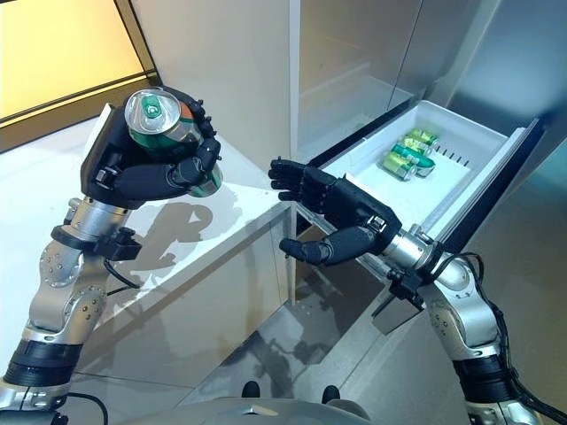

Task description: Put drinks into fridge and close the fridge

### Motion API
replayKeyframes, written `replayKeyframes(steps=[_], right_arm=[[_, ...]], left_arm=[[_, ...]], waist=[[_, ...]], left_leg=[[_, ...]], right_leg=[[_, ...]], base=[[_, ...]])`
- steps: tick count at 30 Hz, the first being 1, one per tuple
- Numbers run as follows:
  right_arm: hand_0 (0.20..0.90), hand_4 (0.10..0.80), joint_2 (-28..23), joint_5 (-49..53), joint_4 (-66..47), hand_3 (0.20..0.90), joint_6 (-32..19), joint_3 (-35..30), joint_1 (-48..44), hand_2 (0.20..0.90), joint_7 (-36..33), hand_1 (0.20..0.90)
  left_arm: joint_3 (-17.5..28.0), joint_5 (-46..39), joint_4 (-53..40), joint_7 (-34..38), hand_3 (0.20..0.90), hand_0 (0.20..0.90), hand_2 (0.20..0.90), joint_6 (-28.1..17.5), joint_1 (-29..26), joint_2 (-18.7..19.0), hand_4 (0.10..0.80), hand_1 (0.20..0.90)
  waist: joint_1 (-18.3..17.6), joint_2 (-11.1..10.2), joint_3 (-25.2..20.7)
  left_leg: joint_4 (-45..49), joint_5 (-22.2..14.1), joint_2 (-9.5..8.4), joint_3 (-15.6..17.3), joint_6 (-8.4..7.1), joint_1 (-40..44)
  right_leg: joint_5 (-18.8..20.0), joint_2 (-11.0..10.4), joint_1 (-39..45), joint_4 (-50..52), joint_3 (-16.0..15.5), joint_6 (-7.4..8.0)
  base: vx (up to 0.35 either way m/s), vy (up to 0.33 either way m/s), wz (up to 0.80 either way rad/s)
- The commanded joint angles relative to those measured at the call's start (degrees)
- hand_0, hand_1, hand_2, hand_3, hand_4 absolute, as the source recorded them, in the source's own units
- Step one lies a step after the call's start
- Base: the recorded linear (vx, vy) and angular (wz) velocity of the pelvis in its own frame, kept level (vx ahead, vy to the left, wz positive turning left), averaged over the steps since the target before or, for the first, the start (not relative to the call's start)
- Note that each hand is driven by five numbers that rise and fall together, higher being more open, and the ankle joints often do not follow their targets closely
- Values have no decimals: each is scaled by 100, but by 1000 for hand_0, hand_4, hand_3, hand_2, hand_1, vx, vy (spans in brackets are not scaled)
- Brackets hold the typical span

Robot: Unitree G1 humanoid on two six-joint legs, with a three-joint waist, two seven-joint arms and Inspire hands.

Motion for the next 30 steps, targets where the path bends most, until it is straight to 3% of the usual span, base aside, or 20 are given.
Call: replayKeyframes(steps=[1,16,30], right_arm=[[900,800,-158,309,-105,900,-353,44,-788,900,-382,900],[900,800,-103,342,420,900,30,1065,-2092,900,-984,900],[900,800,85,432,681,900,294,1567,-2544,900,-1023,900]], left_arm=[[146,-146,-451,55,200,300,300,-958,-950,293,100,300],[-677,-274,-391,-221,200,300,300,-530,-1496,280,100,300],[-1059,-442,-412,-401,200,300,300,-239,-1693,189,100,300]], waist=[[-51,96,-553],[142,61,-576],[219,53,-590]], left_leg=[[9,-672,-339,-278,158,46],[9,-659,-368,-388,158,67],[9,-728,-375,-412,174,127]], right_leg=[[-298,195,81,78,-94,111],[-316,183,142,78,-202,77],[-369,186,206,67,-227,67]], base=[[0,0,0],[6,-1,1],[13,-1,2]])
